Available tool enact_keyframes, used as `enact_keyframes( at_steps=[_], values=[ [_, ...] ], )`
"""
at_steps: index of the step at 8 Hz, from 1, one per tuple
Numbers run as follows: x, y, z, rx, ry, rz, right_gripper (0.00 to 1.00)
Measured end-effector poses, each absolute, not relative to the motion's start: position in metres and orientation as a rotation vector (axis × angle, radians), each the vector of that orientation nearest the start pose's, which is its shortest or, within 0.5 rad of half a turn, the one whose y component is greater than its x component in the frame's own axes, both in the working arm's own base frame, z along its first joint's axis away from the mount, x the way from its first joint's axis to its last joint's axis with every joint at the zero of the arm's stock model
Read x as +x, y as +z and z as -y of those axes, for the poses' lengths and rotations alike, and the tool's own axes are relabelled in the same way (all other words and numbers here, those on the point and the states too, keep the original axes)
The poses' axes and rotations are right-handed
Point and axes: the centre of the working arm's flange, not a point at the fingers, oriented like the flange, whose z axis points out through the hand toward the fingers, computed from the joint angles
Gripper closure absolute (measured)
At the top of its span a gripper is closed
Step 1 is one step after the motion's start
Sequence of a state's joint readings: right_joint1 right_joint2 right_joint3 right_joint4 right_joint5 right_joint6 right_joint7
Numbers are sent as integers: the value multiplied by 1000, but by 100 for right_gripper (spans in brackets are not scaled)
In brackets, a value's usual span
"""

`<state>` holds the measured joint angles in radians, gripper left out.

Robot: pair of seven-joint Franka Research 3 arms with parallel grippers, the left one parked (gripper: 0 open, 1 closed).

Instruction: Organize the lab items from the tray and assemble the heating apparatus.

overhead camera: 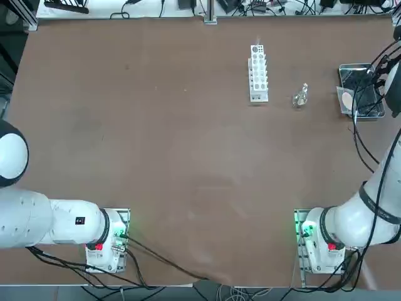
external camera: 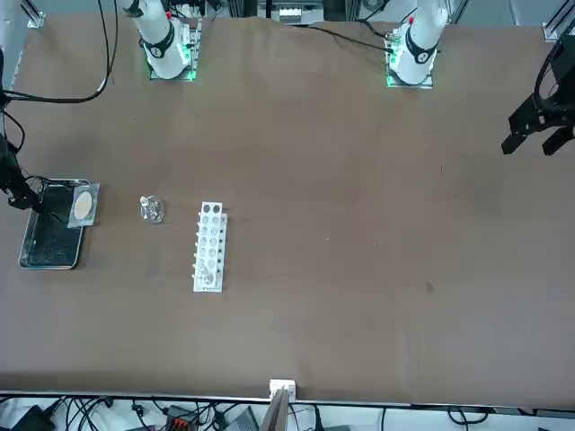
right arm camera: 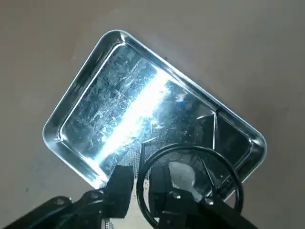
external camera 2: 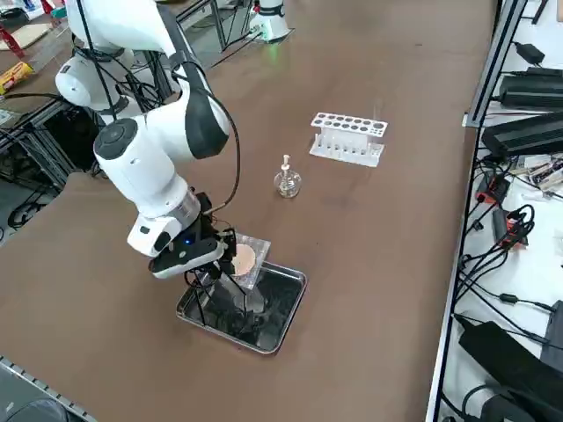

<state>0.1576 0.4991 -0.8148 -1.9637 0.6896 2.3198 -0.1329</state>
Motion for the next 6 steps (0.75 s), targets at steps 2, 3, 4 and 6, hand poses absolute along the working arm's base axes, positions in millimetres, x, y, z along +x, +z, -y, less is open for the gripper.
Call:
enact_keyframes(
  at_steps=[2,3,4,6],
  values=[
    [509,291,345,-2701,-178,-1335,70],
    [508,290,344,-2698,-167,-1332,71],
    [508,290,343,-2696,-159,-1330,71],
    [509,291,343,-2697,-161,-1328,72]
  ],
)
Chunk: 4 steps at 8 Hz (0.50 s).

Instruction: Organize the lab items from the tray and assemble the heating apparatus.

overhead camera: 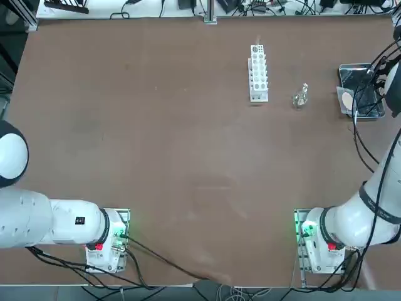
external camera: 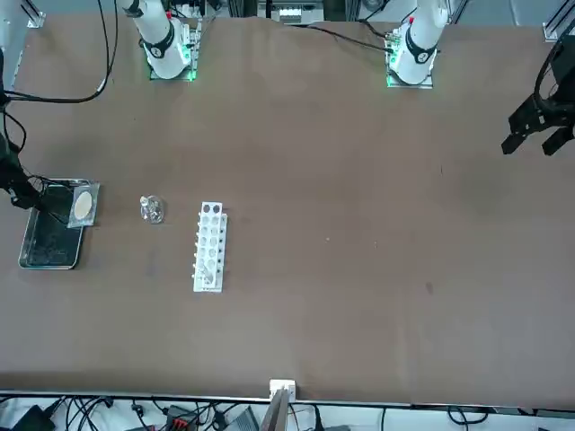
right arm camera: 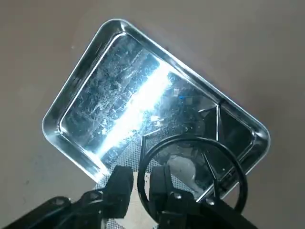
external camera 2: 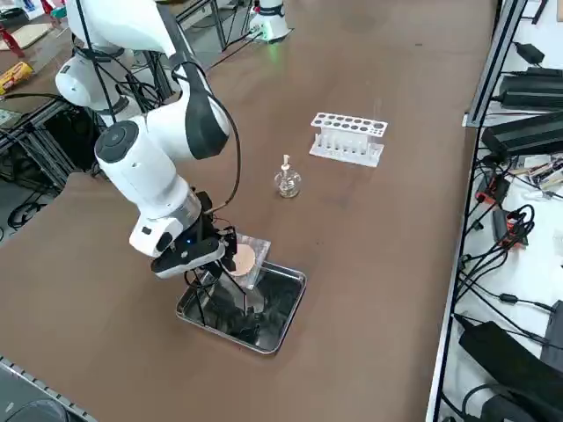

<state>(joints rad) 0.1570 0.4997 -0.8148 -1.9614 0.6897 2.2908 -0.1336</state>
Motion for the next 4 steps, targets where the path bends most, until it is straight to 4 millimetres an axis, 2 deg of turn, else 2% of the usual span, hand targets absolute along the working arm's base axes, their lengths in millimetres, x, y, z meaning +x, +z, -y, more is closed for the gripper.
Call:
enact_keyframes(
  at_steps=[4],
  values=[
    [510,292,344,-2697,-165,-1328,81]
  ],
)
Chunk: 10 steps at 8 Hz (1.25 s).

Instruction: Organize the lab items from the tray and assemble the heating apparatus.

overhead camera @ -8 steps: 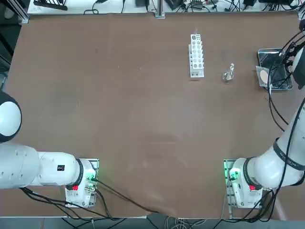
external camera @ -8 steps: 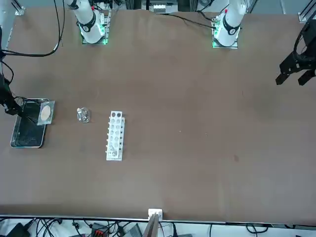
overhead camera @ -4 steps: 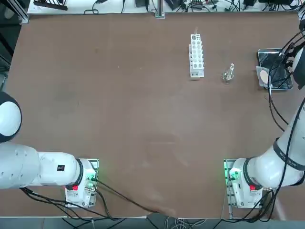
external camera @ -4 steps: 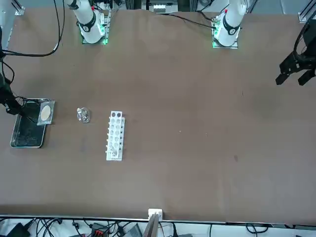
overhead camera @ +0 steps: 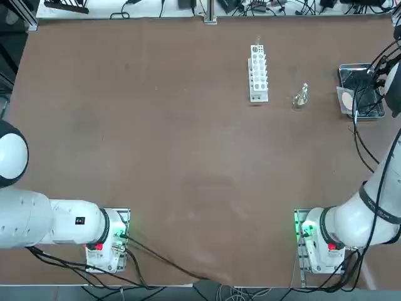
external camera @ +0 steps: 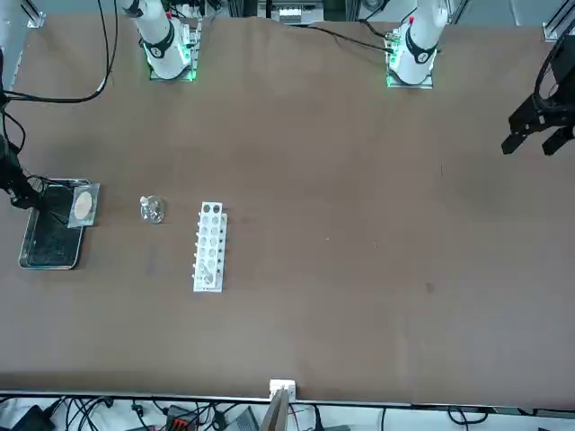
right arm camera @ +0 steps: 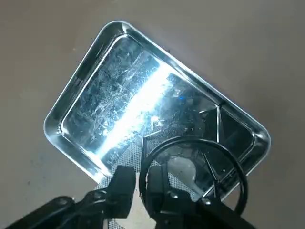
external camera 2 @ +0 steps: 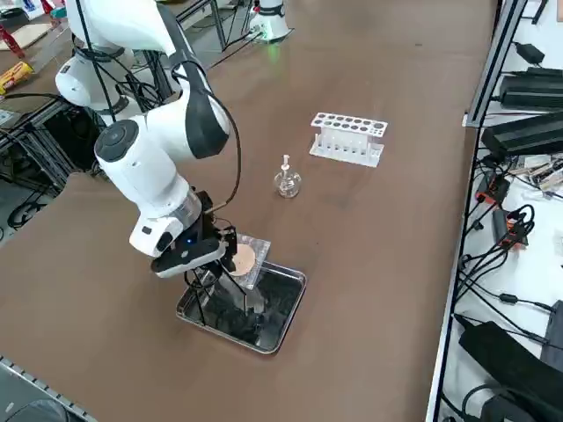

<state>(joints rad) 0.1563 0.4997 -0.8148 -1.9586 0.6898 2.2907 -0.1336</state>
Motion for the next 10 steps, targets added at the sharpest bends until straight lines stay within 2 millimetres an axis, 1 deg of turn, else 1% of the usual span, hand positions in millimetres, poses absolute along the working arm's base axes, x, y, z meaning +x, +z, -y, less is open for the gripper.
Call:
enact_keyframes(
  at_steps=[3,6,8,10],
  values=[
    [510,292,344,-2697,-166,-1328,85],
    [514,297,344,-2700,-180,-1320,89],
    [520,303,342,-2697,-179,-1301,89],
    [529,314,340,-2694,-180,-1270,92]
  ],
)
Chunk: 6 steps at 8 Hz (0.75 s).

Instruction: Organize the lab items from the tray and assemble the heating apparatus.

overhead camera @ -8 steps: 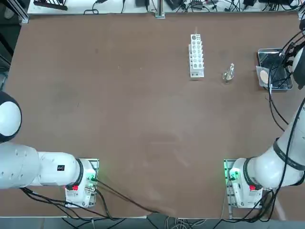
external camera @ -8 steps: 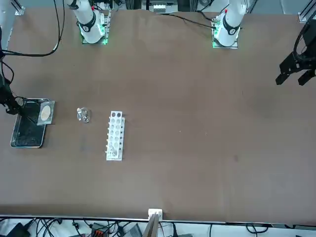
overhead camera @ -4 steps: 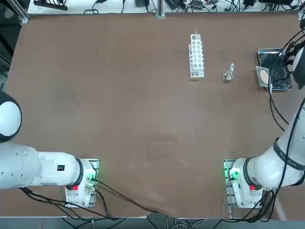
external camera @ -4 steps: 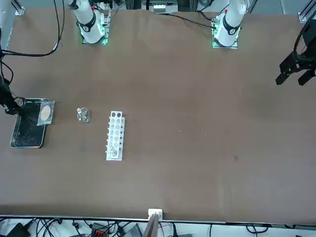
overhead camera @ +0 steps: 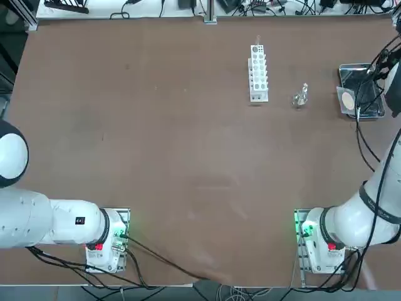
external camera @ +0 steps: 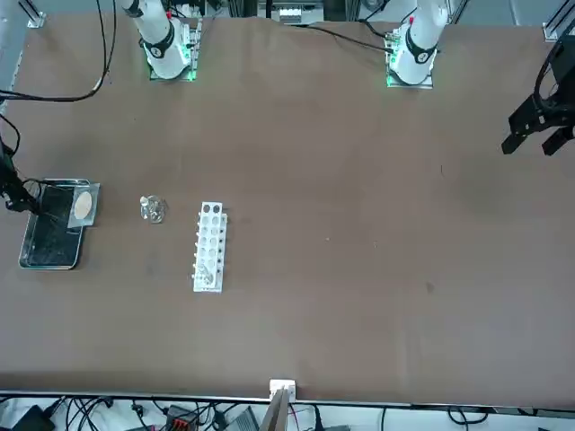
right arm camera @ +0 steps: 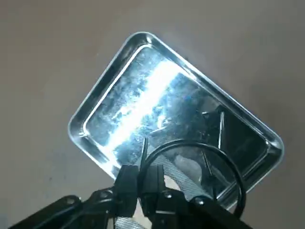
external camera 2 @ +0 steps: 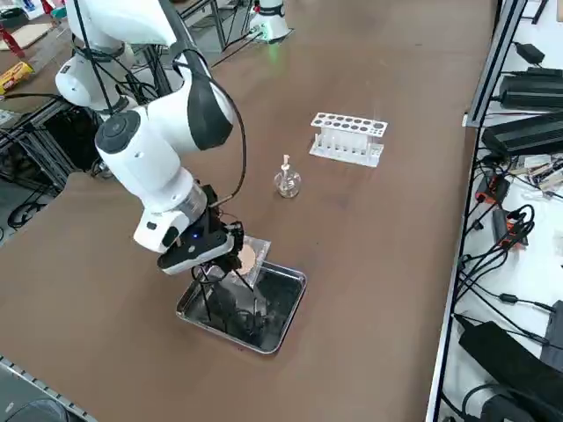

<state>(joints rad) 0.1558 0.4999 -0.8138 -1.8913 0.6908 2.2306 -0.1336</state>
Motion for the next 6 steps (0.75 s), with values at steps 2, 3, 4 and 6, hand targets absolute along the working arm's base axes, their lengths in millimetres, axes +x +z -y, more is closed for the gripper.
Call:
enact_keyframes(
  at_steps=[2,3,4,6],
  values=[
    [538,325,336,-2685,-155,-1230,93],
    [544,335,332,-2677,-130,-1199,93],
    [551,349,325,-2675,-108,-1156,93],
    [568,391,297,-2695,-95,-1074,93]
  ],
)
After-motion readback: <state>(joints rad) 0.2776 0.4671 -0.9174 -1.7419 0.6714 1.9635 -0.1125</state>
